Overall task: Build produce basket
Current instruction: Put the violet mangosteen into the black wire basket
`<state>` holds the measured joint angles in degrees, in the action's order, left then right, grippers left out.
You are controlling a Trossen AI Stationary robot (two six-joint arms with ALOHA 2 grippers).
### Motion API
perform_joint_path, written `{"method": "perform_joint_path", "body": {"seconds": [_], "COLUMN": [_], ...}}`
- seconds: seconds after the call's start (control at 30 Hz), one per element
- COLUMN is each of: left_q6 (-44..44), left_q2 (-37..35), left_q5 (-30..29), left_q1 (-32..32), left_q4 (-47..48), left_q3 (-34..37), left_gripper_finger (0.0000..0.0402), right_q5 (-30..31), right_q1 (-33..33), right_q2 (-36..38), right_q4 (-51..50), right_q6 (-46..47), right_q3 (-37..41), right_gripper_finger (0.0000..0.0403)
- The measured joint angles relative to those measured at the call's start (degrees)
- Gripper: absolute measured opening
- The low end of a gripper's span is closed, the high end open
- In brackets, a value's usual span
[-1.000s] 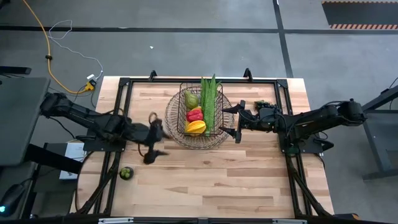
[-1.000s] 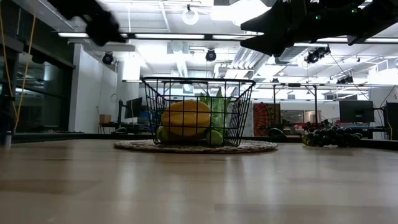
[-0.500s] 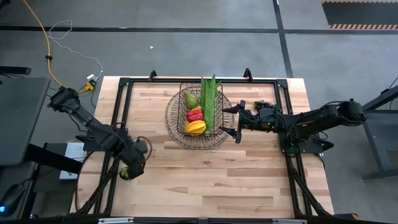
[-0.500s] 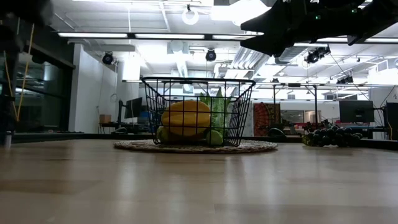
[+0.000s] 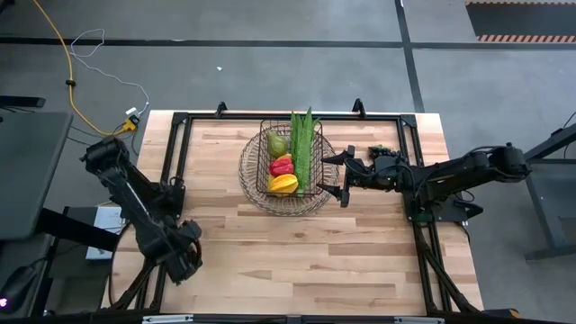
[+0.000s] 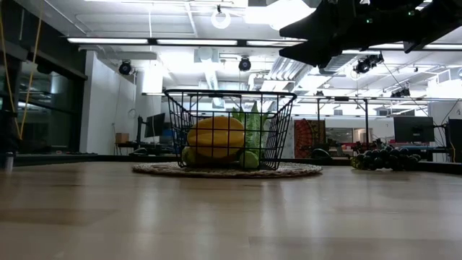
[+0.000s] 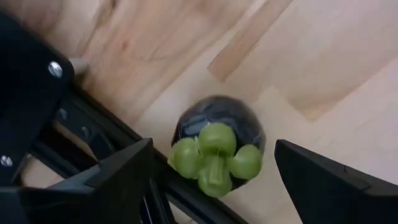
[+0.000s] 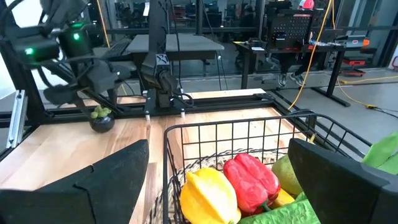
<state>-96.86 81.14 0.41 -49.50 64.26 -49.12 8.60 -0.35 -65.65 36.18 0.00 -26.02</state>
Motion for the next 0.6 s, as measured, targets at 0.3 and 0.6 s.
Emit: {"method": "perform_joint_path", "body": {"seconds": [0.3,0.6], "left_q6": [-0.96,-3.00], "left_q2": [4.30,7.09], "left_q5": [1.64,1.78], "left_q1": [-1.64,-1.62], "left_q4": [-2.43,-2.92], "left_q3": [0.02,0.02], "left_gripper_finger": [0.0326,0.0326], "right_q5": [0.07,0.07], "right_q1": [-0.01,-0.01], "right_q2": [0.00,0.00], "right_q4": [-0.39,-1.17], "right_q6": [-0.02,-0.02], "right_q3": [0.00,0.00], "right_gripper_finger": [0.0374,0.0374]}}
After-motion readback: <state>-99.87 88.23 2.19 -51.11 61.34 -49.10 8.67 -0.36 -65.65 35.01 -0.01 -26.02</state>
